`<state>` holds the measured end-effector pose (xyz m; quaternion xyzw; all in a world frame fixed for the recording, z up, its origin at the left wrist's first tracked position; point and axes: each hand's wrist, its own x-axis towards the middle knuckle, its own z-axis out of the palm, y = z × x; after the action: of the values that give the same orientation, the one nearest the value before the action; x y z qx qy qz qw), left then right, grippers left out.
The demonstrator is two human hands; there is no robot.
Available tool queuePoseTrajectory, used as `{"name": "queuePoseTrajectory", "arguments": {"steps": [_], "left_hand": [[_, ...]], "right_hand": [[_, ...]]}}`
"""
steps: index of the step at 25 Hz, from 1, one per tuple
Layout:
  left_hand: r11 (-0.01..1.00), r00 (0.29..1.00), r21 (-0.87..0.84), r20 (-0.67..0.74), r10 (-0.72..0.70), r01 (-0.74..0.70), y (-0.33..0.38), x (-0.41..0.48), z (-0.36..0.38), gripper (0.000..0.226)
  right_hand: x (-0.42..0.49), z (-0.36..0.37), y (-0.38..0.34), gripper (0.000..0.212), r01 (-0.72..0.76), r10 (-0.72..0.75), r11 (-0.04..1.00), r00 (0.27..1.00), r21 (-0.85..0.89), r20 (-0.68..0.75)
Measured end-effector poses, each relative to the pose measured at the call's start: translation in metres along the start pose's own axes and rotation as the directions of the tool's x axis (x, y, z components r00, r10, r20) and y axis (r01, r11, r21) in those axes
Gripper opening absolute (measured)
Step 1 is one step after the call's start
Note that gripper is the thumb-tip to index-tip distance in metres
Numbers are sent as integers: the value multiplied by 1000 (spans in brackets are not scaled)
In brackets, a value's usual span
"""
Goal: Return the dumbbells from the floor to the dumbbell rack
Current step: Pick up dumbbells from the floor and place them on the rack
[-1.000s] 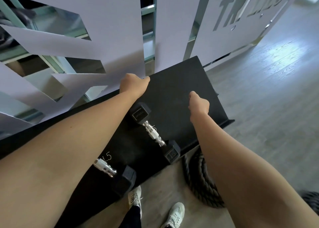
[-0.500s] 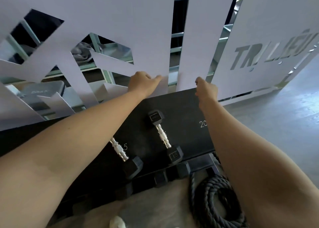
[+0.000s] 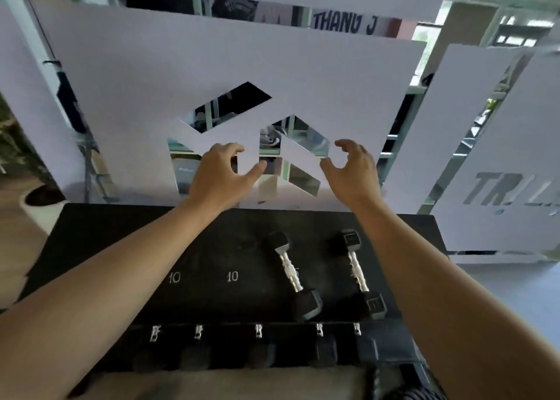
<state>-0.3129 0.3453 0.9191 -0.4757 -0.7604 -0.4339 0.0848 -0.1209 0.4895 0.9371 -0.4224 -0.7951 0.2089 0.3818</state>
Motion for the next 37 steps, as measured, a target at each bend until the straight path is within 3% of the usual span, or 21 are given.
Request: {"name": "queuePoseTrajectory", "arguments": {"steps": [4, 8, 15, 18, 23, 30, 33, 37], "left_hand": [[993, 1000, 112, -12, 26, -25, -81, -50, -88, 65], [994, 997, 82, -10, -71, 72, -125, -113, -174, 71], [957, 963, 113, -72, -261, 268, -146, -257, -288, 71], [953, 970, 181, -57, -235, 242, -150, -316, -332, 64], [968, 987, 193, -17, -161, 162, -187, -361, -404, 48], [980, 979, -3, 53, -196, 197, -313, -361, -481, 37], [965, 956, -57, 157, -246, 257, -386, -338, -503, 42], [967, 923, -6, 300, -241, 255, -450, -315, -496, 45]], "right_hand": [[-65, 60, -79, 58, 118, -113, 992, 989, -44, 95], [-135, 85, -151, 59, 166, -162, 986, 970, -5, 182], [-250, 117, -237, 58, 343, -354, 935, 904, 89, 239], [-304, 135, -260, 60, 349, -378, 923, 901, 160, 216], [-376, 164, -312, 62, 289, -345, 931, 896, 222, 279], [-428, 260, -411, 51, 192, -233, 968, 928, 164, 290], [-453, 326, -454, 47, 102, -130, 989, 938, 103, 321], [-469, 383, -464, 44, -19, 9, 1000, 943, 24, 331]]}}
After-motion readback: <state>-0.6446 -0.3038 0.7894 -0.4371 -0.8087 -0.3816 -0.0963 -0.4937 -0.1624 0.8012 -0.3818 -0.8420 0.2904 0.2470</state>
